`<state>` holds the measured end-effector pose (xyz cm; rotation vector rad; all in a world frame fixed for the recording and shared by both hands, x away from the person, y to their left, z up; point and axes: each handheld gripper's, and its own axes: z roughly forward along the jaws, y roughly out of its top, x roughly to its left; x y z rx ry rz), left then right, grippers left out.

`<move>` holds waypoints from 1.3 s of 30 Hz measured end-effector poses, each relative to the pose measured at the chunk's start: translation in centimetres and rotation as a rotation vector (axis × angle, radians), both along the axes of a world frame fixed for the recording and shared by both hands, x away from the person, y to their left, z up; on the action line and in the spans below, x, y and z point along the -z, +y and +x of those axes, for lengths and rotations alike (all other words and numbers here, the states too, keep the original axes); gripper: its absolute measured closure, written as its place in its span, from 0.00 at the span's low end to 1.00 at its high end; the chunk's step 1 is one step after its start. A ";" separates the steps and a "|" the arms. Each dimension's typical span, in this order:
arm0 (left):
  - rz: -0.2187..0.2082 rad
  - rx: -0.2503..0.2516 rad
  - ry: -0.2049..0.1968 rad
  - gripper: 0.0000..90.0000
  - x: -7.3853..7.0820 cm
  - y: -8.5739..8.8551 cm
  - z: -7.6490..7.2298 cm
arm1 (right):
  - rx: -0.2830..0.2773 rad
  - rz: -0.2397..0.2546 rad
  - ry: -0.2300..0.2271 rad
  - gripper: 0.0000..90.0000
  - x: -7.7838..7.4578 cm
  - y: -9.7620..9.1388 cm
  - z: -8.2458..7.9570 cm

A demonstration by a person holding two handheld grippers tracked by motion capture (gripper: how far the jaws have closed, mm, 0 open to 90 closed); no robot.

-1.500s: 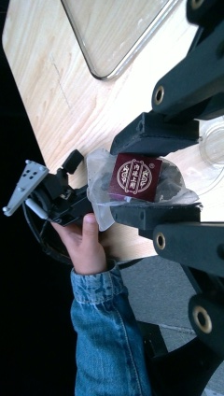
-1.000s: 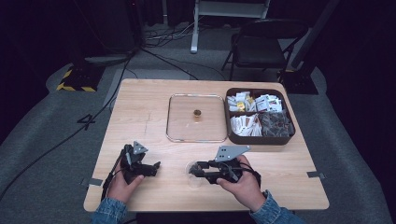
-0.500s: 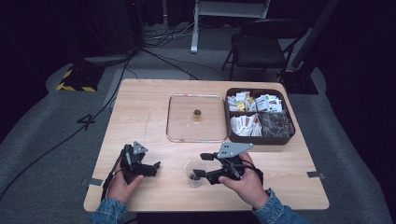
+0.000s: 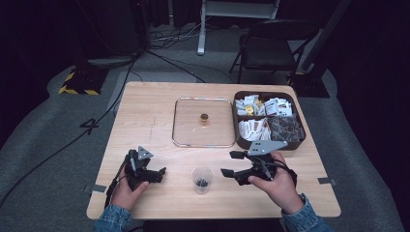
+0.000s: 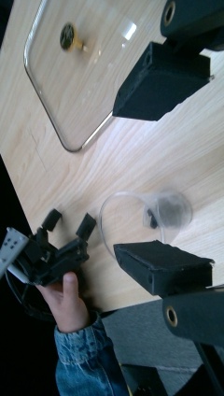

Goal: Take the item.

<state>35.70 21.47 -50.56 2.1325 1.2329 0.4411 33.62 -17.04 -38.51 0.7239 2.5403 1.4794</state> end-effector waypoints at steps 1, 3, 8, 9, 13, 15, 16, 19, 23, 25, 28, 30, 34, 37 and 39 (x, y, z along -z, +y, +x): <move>0.000 0.000 0.000 0.00 0.0 0.0 0.0 | 0.016 0.015 -0.005 0.32 0.0 -0.5 0.0; 0.000 0.000 0.000 0.00 0.0 0.0 0.0 | 0.031 0.014 -0.013 0.31 -0.1 -1.2 0.0; 0.000 0.000 0.000 0.00 0.0 0.0 0.0 | 0.072 -0.017 -0.037 0.28 -0.3 -3.3 0.2; 0.000 0.000 0.000 0.00 0.0 0.0 0.0 | 0.081 -0.019 -0.034 0.28 -0.3 -3.7 0.3; -0.002 0.002 0.002 0.00 0.0 0.0 0.0 | 0.124 -0.029 -0.035 0.27 -0.3 -5.4 0.6; -0.003 0.003 0.001 0.00 0.0 0.0 0.1 | 0.142 -0.036 -0.031 0.26 -0.2 -6.2 0.8; -0.002 0.002 0.003 0.00 0.0 0.0 0.0 | 0.151 -0.038 -0.026 0.24 -0.1 -6.6 0.9; -0.002 0.003 0.002 0.00 0.0 0.0 0.1 | 0.156 -0.048 -0.017 0.22 0.3 -7.5 1.2; -0.002 0.002 0.003 0.00 0.0 0.0 0.0 | 0.196 -0.077 0.009 0.19 1.6 -9.3 1.7; -0.002 0.003 0.003 0.00 0.0 0.0 0.0 | 0.211 -0.082 0.017 0.19 2.1 -9.9 1.9; -0.003 0.003 0.002 0.00 0.0 0.0 0.1 | 0.220 -0.093 0.024 0.20 2.8 -10.7 2.2; -0.002 0.003 0.002 0.00 0.0 0.0 0.1 | 0.225 -0.098 0.025 0.20 3.2 -11.2 2.4; -0.006 0.001 0.004 0.00 0.0 -0.1 0.1 | 0.251 -0.100 0.015 0.20 4.2 -12.0 2.7; -0.006 0.000 0.004 0.00 0.0 -0.1 0.1 | 0.262 -0.118 0.009 0.20 5.2 -12.3 3.1; -0.007 0.000 0.004 0.00 0.0 -0.1 0.1 | 0.278 -0.126 0.009 0.20 6.0 -12.6 3.4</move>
